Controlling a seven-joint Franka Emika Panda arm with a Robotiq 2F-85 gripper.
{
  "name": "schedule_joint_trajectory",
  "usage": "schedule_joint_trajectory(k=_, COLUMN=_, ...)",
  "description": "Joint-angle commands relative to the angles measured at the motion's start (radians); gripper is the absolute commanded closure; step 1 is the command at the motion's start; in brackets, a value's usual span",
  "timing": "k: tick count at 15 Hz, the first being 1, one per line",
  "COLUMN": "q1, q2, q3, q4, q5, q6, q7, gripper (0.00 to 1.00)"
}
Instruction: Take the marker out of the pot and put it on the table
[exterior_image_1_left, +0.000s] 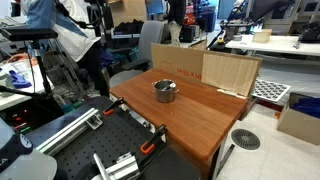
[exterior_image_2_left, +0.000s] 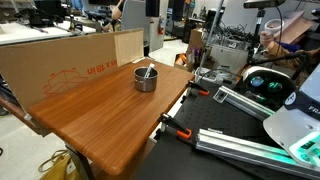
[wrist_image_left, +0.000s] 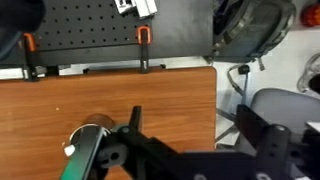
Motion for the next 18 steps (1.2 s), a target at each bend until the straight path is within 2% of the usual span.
schedule_joint_trajectory(k=1, q1=-0.001, q2=-0.006, q3=0.002, q4=-0.015, q5=0.003, q6=0.048, q7=0.005, gripper=0.00)
schedule_joint_trajectory(k=4, q1=0.004, q2=0.004, q3=-0.022, q4=-0.042, q5=0.092, q6=0.116, q7=0.023, gripper=0.00)
schedule_joint_trajectory(k=9, q1=0.002, q2=0.044, q3=-0.079, q4=-0.102, q5=0.313, q6=0.229, q7=0.012, gripper=0.00)
schedule_joint_trajectory(k=18, q1=-0.071, q2=0.101, q3=-0.181, q4=-0.173, q5=0.572, q6=0.489, q7=0.046, gripper=0.00)
